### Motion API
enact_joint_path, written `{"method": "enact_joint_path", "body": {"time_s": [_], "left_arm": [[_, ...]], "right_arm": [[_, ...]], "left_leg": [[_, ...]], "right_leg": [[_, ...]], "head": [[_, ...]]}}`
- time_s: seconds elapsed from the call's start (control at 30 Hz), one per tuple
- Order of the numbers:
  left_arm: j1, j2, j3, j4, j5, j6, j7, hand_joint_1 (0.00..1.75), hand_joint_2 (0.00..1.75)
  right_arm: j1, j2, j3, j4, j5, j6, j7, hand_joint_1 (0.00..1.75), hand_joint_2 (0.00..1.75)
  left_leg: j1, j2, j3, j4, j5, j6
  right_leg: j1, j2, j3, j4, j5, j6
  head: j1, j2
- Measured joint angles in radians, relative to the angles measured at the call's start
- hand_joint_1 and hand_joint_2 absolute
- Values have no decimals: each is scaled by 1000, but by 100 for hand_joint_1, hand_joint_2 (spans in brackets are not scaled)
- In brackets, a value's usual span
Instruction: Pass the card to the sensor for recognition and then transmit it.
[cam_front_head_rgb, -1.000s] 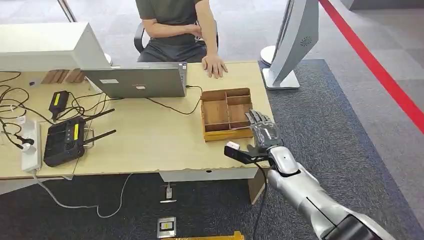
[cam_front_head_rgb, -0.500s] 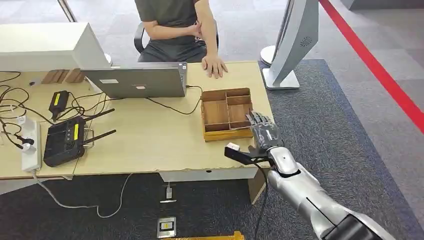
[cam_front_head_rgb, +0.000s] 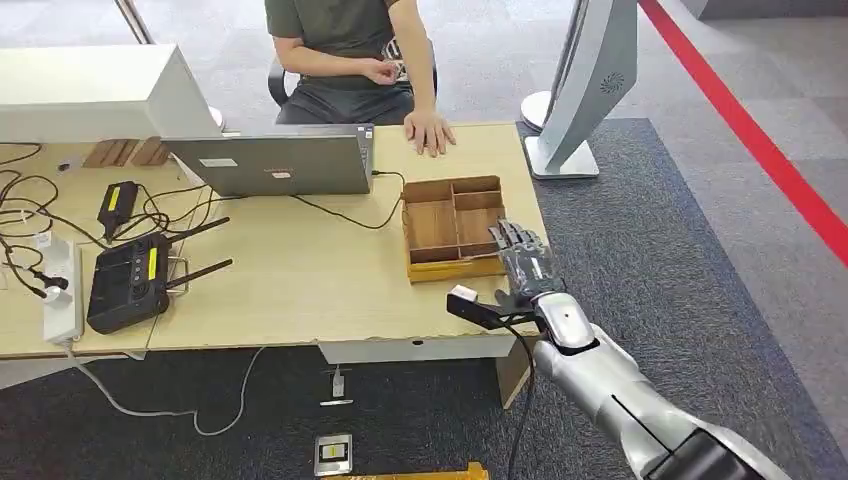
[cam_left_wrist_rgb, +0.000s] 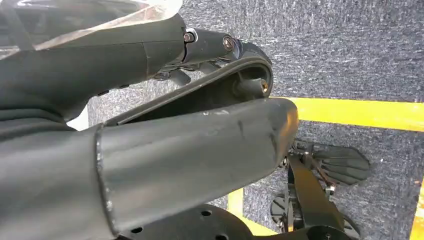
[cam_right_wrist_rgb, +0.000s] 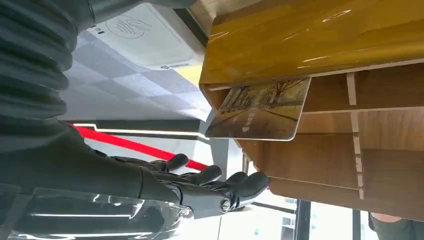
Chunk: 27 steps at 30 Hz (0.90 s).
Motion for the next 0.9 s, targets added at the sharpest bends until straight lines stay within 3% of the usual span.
{"method": "enact_joint_path", "body": {"time_s": [0.9], "left_arm": [[0, 0, 0, 0, -10, -1, 3, 0, 0]], "right_arm": [[23, -8, 3, -33, 25, 36, 7, 0, 175]], "left_leg": [[0, 0, 0, 0, 0, 0]], "right_leg": [[0, 0, 0, 0, 0, 0]], "head": [[0, 0]]}}
